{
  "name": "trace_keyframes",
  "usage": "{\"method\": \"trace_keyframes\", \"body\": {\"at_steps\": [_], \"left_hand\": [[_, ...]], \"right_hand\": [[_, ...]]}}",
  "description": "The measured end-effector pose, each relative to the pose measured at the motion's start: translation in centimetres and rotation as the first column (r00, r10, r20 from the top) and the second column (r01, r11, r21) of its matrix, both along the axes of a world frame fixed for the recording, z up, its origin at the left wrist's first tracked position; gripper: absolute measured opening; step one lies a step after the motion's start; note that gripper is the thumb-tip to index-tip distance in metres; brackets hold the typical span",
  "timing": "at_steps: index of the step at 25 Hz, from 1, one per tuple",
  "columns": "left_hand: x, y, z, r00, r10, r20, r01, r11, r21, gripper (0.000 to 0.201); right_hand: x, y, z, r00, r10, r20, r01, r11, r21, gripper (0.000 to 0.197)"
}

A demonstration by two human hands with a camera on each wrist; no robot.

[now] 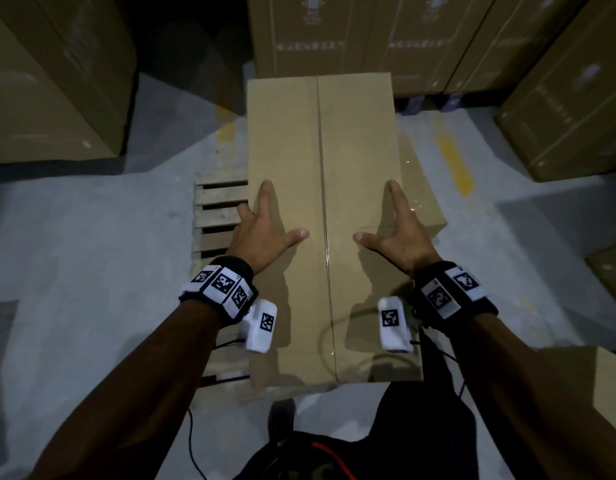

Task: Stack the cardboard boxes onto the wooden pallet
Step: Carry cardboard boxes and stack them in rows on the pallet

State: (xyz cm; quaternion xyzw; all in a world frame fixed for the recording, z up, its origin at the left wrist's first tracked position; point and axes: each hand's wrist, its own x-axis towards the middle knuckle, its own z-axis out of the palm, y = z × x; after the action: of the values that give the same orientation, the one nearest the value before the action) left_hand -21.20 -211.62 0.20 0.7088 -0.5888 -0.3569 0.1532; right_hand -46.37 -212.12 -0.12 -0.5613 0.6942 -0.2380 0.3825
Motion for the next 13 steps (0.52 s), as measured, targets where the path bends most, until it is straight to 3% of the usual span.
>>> {"method": "trace_keyframes", "body": {"at_steps": [8,13], "left_hand": [[-7.8,-15.9,-6.6,0.955,0.01,0.297,-0.063,0.983,0.171,0.117],[-11.3,-23.5,-9.7,0.964,-0.002,0.267,-0.086,0.945,0.316,0.121]], "right_hand": [[-7.3,-16.8,-8.6,0.993,0.092,0.077,-0.101,0.987,0.121,0.113],[-10.9,-23.1,-12.8,0.993,0.088,0.076,-0.099,0.98,0.17,0.111]]}}
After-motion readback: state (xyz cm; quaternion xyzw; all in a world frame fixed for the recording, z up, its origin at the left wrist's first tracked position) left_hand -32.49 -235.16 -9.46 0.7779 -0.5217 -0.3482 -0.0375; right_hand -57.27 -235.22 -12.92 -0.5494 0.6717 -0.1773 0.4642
